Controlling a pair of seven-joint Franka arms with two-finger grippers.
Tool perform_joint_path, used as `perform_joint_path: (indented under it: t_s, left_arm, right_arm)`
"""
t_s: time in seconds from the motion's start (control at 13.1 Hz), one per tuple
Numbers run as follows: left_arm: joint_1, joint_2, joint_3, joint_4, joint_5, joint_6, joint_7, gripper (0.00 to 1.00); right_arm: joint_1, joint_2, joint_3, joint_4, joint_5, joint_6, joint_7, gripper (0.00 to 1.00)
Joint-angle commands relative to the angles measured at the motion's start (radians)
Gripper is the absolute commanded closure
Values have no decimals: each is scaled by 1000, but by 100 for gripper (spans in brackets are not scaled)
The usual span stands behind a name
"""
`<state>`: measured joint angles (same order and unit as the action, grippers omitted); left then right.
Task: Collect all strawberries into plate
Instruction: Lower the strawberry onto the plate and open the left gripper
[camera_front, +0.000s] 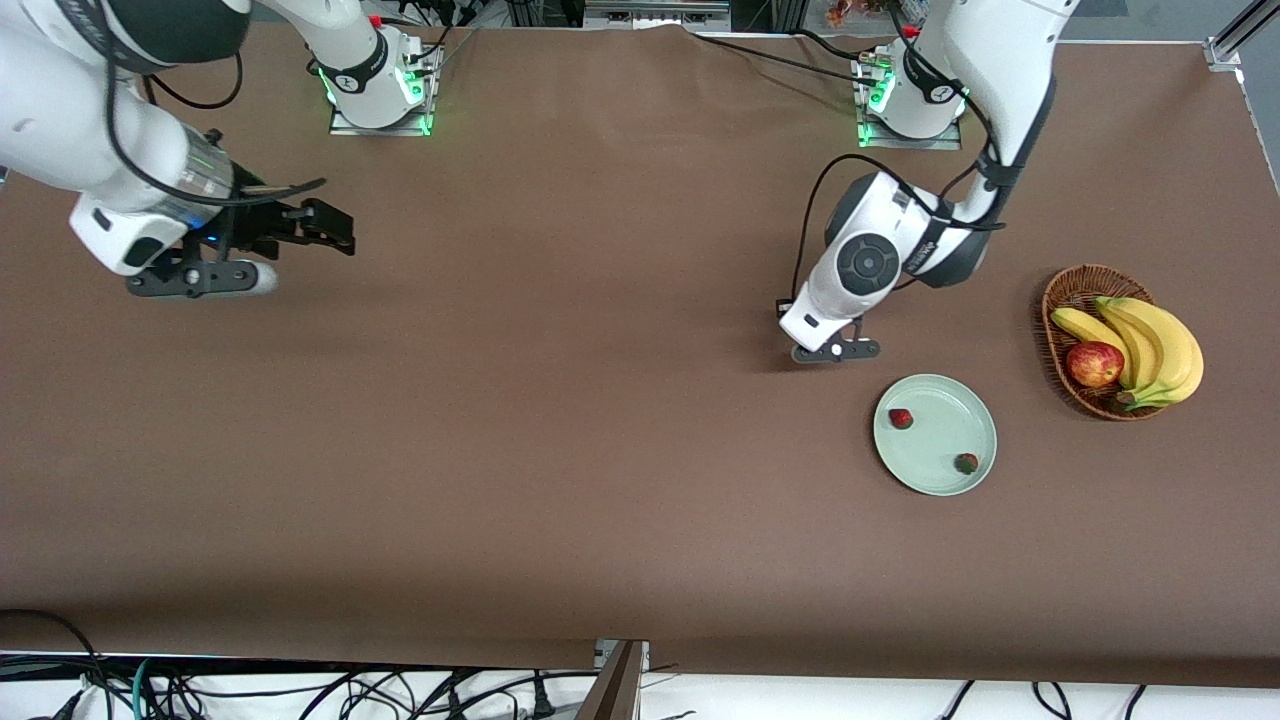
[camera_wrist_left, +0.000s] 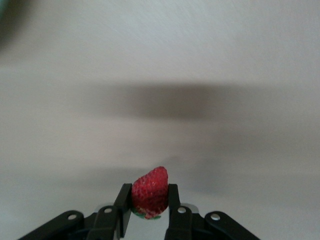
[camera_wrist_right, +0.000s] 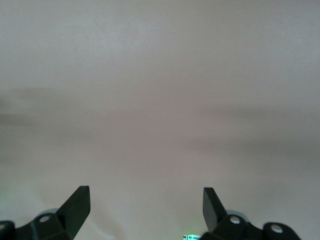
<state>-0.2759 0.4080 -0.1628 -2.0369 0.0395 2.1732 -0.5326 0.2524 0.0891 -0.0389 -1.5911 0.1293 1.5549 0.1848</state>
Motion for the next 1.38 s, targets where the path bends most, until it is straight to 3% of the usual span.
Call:
perform_joint_path:
  t_s: [0.0, 0.23, 0.54, 0.69, 0.76, 0.84, 1.07, 1.3]
  left_arm:
    - [29, 3, -6, 211, 177, -270, 47, 100]
    - [79, 58, 0, 332, 342, -279, 260, 100]
    - [201, 185, -3, 423, 339, -201, 642, 99]
    - [227, 227, -4, 419, 321, -176, 691, 94]
    - [228, 236, -7, 417, 303, -177, 689, 78]
    - [228, 238, -7, 412, 271, -182, 672, 1]
    - [260, 200, -6, 423, 246, -194, 688, 0]
    - [270, 79, -11, 464, 244, -214, 678, 0]
  right_arm:
    - [-143, -54, 167, -10, -97, -26, -21, 1]
    - [-150, -62, 160, -9, -143, -44, -85, 1]
    - [-150, -75, 108, -7, -134, -35, -181, 1]
    - [-150, -74, 85, -6, -129, -33, -183, 1]
    - [-150, -74, 85, -3, -131, -33, -167, 1]
    - [-150, -71, 83, 2, -131, -41, -163, 1]
    - [-147, -68, 77, 23, -131, -45, -107, 1]
    - [-147, -51, 79, 39, -138, -44, -119, 1]
